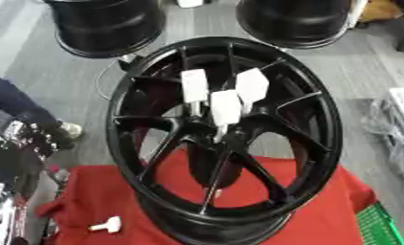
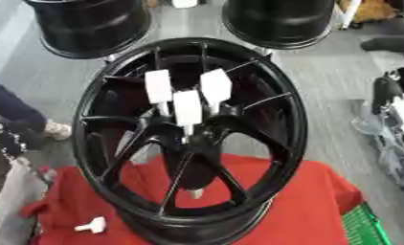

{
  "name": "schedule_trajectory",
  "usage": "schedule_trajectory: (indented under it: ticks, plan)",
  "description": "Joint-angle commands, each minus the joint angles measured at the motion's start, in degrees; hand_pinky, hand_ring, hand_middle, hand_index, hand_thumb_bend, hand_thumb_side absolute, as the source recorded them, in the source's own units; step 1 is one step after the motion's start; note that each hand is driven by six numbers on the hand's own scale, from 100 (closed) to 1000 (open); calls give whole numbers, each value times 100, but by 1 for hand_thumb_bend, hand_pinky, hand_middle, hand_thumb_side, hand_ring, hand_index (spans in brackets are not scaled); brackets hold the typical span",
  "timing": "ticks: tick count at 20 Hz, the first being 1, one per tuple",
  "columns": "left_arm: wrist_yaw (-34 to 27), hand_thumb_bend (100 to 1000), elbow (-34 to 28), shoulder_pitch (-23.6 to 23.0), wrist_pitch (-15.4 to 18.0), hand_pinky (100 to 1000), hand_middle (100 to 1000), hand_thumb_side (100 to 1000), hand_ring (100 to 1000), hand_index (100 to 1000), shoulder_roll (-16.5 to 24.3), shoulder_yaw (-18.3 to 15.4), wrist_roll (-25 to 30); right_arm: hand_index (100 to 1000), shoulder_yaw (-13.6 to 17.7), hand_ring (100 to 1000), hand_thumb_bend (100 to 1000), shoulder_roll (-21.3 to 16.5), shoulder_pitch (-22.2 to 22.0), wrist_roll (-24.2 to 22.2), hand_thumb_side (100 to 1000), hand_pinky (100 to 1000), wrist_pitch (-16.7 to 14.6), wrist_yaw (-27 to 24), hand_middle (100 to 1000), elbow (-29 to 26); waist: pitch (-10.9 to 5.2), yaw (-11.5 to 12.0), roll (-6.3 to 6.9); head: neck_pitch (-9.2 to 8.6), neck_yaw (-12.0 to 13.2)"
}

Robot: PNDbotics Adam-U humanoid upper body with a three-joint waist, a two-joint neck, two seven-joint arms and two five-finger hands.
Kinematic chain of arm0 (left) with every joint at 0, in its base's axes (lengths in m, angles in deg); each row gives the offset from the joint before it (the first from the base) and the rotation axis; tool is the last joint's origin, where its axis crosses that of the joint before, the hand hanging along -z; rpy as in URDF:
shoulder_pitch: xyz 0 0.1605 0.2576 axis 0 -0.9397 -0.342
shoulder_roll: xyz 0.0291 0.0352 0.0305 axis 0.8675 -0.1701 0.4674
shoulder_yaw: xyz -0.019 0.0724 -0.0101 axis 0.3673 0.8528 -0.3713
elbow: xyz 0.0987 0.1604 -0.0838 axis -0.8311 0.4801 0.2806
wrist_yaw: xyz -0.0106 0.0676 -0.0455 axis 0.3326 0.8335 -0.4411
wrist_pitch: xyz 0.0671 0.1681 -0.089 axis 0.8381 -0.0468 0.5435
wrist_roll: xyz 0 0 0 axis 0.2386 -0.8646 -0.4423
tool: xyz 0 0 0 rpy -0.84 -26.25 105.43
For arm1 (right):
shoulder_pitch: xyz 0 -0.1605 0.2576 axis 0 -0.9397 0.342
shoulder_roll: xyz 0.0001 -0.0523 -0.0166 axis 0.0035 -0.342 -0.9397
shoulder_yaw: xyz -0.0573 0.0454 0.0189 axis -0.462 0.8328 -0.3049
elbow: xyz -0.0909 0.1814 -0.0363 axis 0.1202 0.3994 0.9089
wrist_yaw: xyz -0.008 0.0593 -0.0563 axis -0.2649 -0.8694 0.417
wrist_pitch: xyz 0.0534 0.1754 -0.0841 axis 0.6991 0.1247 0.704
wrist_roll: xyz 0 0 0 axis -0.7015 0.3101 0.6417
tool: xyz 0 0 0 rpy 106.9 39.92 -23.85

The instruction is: Pull the pin out of the wheel hub.

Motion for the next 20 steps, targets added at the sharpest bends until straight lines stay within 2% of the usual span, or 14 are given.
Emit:
schedule_trajectory:
  ticks: [1, 3, 4, 5, 6, 7, 8, 11, 15, 20]
  plan:
    - [53, 110, -133, 43, 20, 614, 526, 991, 563, 659, 174, 28, 58, 879, -314, 345, 100, -549, 313, -230, 317, 326, -55, 82, 831, -130, -59, 23, -21, -64, -134]
    - [61, 111, -134, 40, 25, 614, 527, 991, 564, 660, 198, 36, 68, 883, -558, 347, 100, -794, 556, -380, 254, 331, -12, 112, 833, -130, -69, 98, -59, -48, -257]
    - [64, 110, -134, 38, 27, 614, 527, 992, 564, 660, 204, 42, 72, 885, -677, 348, 100, -913, 676, -453, 273, 333, 32, 127, 835, -130, -69, 147, -71, -57, -326]
    - [69, 108, -136, 36, 34, 614, 528, 992, 565, 660, 209, 47, 75, 889, -800, 349, 100, -1036, 799, -529, 306, 336, 87, 137, 839, -130, -60, 176, -72, -70, -382]
    - [74, 108, -141, 35, 45, 614, 528, 990, 566, 660, 217, 51, 77, 902, -922, 353, 100, -1158, 920, -604, 406, 344, 151, 163, 851, -130, -51, 204, -73, -74, -431]
    - [73, 109, -147, 41, 57, 614, 528, 1000, 566, 660, 221, 54, 77, 909, -1045, 358, 100, -1281, 1044, -680, 375, 352, 222, 204, 860, -130, -44, 237, -75, -75, -471]
    - [67, 108, -150, 52, 64, 614, 529, 988, 566, 661, 223, 58, 78, 913, -1170, 360, 100, -1406, 1169, -757, 498, 356, 291, 247, 864, -130, -39, 278, -77, -77, -509]
    - [45, 108, -148, 66, 71, 615, 529, 989, 566, 661, 205, 79, 98, 919, -1558, 361, 100, -1756, 1557, -995, 524, 363, 420, 295, 875, -130, -39, 384, -56, -110, -592]
    - [52, 109, -141, 61, 78, 615, 527, 992, 565, 661, 185, 64, 101, 928, -2044, 367, 100, -1526, 2063, -1307, 593, 371, 682, 496, 892, -58, -29, 386, -39, -108, -626]
    - [87, 109, -128, 61, 89, 615, 526, 995, 565, 660, 161, 27, 74, 930, -2317, 366, 100, -1027, 2719, -1710, 626, 370, 866, 888, 898, 436, 17, 358, -22, -103, -587]
